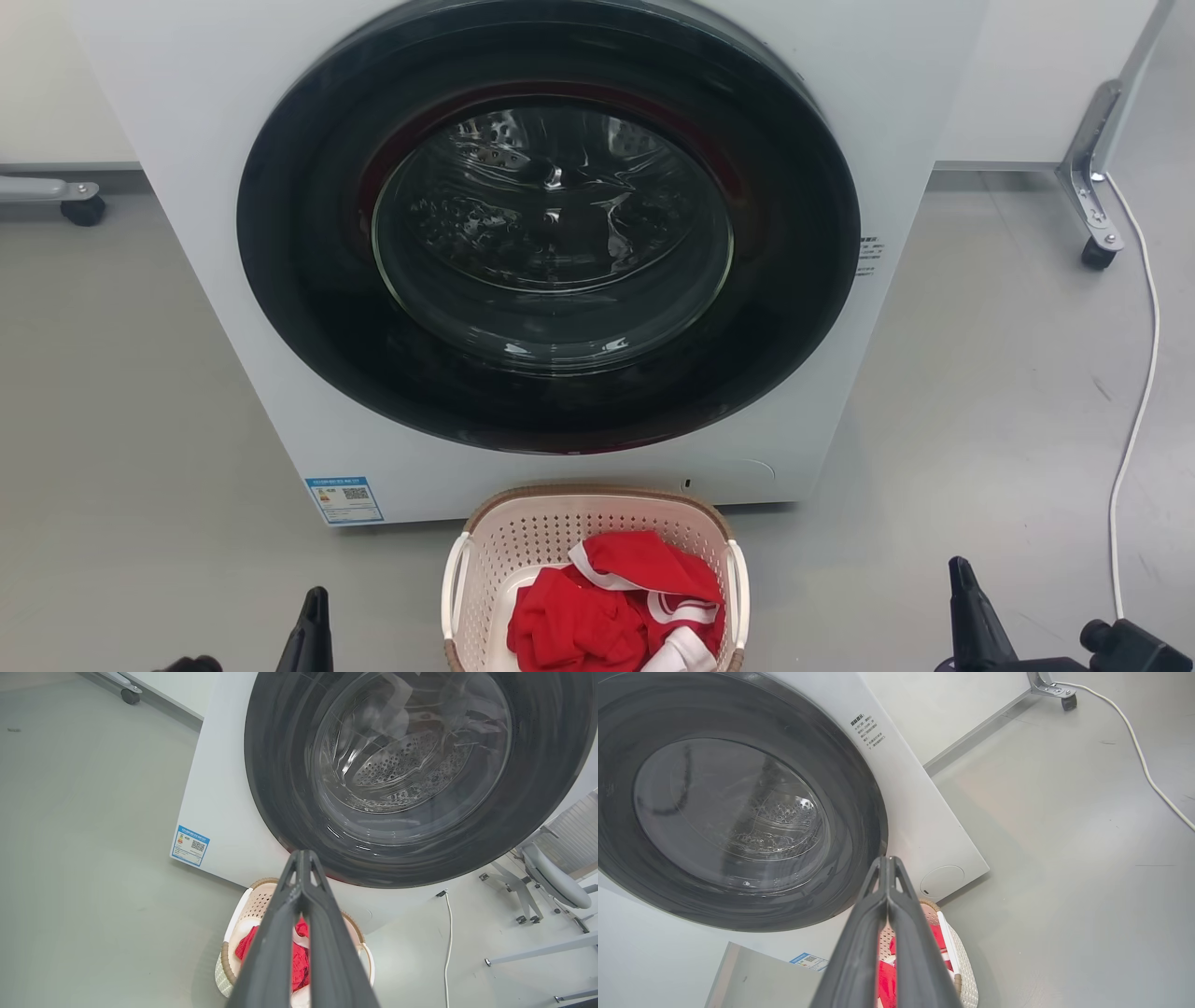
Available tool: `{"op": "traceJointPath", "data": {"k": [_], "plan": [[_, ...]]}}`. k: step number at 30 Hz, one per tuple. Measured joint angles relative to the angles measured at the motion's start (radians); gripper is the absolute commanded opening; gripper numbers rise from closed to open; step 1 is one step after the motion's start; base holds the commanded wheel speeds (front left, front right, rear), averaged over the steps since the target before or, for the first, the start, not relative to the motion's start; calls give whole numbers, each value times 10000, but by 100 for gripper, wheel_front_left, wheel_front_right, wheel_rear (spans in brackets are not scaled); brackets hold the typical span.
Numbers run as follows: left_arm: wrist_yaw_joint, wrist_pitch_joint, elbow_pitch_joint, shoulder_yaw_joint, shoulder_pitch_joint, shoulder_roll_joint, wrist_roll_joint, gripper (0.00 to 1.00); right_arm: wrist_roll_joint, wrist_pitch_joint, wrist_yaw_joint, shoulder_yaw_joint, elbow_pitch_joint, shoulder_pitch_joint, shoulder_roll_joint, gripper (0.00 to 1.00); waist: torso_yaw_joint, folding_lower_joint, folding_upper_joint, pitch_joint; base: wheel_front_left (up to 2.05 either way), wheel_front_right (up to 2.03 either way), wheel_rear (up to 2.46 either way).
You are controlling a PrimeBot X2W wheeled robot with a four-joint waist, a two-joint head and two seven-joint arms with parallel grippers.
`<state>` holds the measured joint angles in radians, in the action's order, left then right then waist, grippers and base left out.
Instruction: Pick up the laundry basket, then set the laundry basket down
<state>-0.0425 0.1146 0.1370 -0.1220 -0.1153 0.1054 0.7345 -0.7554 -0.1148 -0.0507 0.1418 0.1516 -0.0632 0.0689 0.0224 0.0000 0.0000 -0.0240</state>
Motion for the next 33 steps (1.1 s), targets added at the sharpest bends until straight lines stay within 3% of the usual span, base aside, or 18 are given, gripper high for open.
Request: {"op": "traceJointPath", "data": {"k": [33], "plan": [[876,-1193,805,1110,977,-309,4472,0,-4360,1160,871,-1421,761,788,-138,0,-116,1,0,133,0,0,0]]}}
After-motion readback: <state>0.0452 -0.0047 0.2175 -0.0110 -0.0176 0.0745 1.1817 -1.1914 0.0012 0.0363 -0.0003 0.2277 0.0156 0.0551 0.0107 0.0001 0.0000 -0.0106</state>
